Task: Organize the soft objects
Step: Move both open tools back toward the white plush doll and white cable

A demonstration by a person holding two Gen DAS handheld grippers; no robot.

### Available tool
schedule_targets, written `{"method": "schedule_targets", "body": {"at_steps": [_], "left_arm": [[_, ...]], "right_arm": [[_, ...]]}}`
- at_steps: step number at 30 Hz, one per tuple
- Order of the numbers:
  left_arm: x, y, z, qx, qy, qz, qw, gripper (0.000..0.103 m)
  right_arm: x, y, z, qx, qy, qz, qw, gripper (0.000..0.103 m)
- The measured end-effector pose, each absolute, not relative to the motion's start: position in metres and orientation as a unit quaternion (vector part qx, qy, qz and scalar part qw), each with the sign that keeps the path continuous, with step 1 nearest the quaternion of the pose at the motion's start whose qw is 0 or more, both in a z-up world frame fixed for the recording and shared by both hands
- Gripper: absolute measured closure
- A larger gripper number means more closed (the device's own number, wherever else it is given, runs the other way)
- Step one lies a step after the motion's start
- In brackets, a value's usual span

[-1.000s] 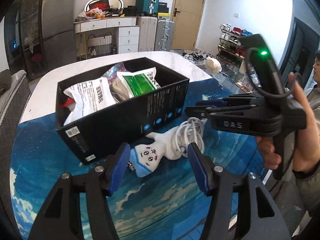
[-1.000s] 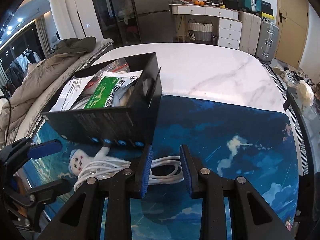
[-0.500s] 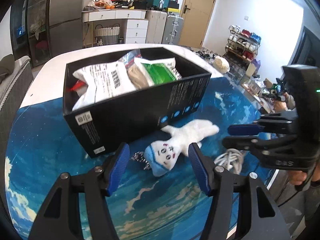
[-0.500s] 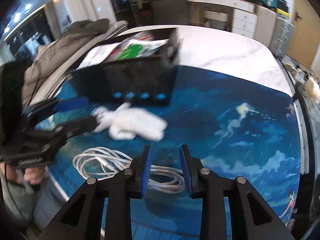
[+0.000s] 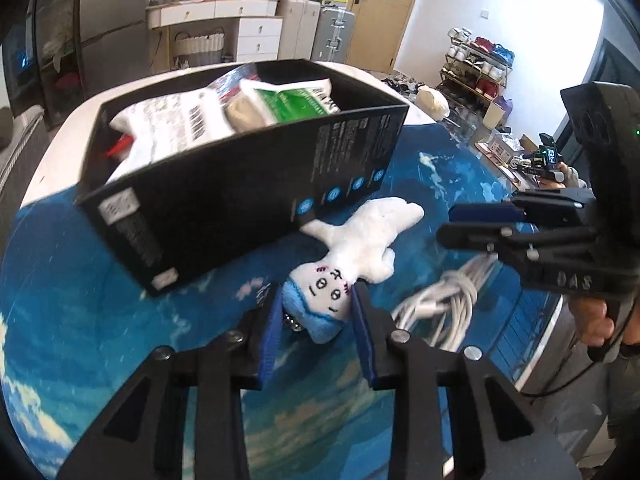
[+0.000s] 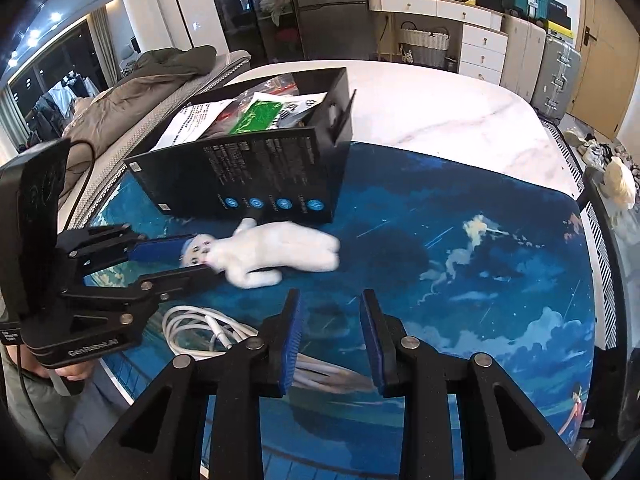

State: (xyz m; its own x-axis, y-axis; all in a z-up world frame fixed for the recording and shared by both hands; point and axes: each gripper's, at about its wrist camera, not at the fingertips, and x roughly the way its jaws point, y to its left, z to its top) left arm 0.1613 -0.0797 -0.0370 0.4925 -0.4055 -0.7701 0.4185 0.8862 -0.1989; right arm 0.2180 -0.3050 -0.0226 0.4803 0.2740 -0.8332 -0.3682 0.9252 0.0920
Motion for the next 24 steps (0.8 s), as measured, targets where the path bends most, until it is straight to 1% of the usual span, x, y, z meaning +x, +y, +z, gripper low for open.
{"method": "schedule_targets", "body": {"at_steps": [10,11,14,15,16,17,18,21,24], "left_arm": [[0.101,-0.002,-0.037,-0.027,0.454,-0.177,0.873,0.07],[0.098,0.002,-0.038,-0.032,0.454,-0.171,0.874,0.067],[0.088,0.005,-0.04,-0.032,0.453,-0.169,0.875,0.066],[0.086,0.002,-0.04,-0.028,0.45,-0.171,0.876,0.063],[0.084,-0.001,-0.038,-0.024,0.446,-0.174,0.878,0.059],[0.083,-0.004,-0.038,-0.022,0.443,-0.177,0.879,0.049],[0.083,-0.009,-0.037,-0.019,0.439,-0.181,0.88,0.048],[0.089,-0.017,-0.031,-0.006,0.431,-0.185,0.883,0.048],[0.099,-0.024,-0.027,0.0,0.431,-0.186,0.883,0.048]], "right_arm": [[0.215,-0.304,-0.024,-0.045,0.472,0.183,0.861,0.074],[0.215,-0.304,-0.024,-0.049,0.472,0.182,0.861,0.074],[0.212,-0.304,-0.026,-0.057,0.478,0.179,0.858,0.074],[0.209,-0.303,-0.026,-0.058,0.479,0.179,0.857,0.074],[0.204,-0.304,-0.027,-0.058,0.481,0.18,0.856,0.074],[0.199,-0.305,-0.03,-0.06,0.484,0.181,0.854,0.074],[0.193,-0.306,-0.03,-0.06,0.486,0.184,0.853,0.074],[0.176,-0.308,-0.031,-0.063,0.491,0.189,0.848,0.074],[0.161,-0.313,-0.021,-0.059,0.476,0.189,0.857,0.073]]}}
